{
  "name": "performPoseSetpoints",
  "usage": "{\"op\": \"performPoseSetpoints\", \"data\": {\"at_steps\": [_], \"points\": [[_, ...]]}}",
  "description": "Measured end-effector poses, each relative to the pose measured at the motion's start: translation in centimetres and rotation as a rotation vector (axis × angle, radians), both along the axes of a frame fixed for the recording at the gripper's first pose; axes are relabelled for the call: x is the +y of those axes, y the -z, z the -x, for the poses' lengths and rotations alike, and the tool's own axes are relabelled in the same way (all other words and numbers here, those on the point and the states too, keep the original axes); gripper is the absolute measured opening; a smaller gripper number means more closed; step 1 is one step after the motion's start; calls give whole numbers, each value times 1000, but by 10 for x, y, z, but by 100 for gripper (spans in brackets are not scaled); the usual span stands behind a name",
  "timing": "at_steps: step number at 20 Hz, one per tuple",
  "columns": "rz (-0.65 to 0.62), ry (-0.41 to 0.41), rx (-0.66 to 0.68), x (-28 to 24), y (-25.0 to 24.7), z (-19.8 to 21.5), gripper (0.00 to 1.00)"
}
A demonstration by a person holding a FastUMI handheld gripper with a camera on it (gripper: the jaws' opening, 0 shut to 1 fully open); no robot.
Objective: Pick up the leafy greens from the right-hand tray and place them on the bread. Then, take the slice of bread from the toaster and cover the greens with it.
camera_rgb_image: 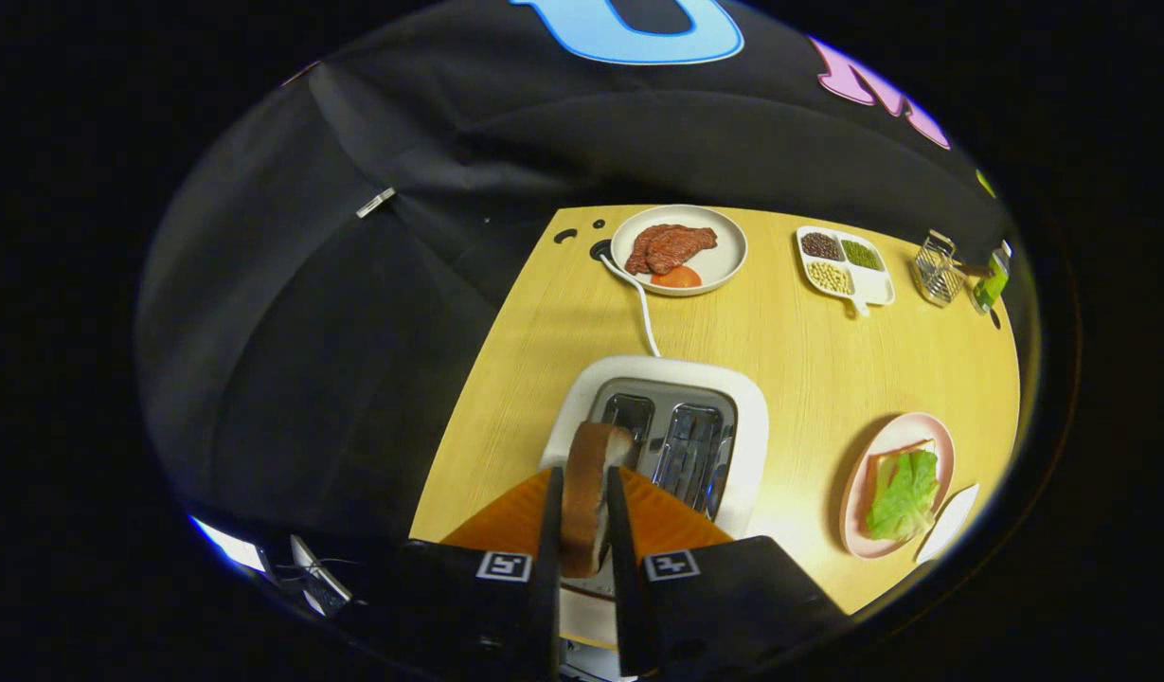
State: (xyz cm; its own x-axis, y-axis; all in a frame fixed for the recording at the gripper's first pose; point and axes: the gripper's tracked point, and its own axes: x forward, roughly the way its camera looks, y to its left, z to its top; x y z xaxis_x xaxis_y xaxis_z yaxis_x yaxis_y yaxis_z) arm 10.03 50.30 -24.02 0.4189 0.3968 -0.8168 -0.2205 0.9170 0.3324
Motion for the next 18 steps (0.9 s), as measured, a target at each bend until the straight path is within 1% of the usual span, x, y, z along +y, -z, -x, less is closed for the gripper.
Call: {"op": "performPoseSetpoints", "data": {"at_steps": [1, 2, 5, 6, 10, 15, 18], "points": [[-6, 19, 5, 0, 1, -1, 18], [-20, 22, 12, 1, 0, -1, 15], [-59, 10, 0, 1, -11, 2, 15], [-79, 22, -6, 0, -15, 1, 13], [-151, 53, -23, -11, -44, 0, 13], [-244, 54, -79, -38, -89, 1, 13], [-305, 53, -104, -66, -116, 5, 13]]}}
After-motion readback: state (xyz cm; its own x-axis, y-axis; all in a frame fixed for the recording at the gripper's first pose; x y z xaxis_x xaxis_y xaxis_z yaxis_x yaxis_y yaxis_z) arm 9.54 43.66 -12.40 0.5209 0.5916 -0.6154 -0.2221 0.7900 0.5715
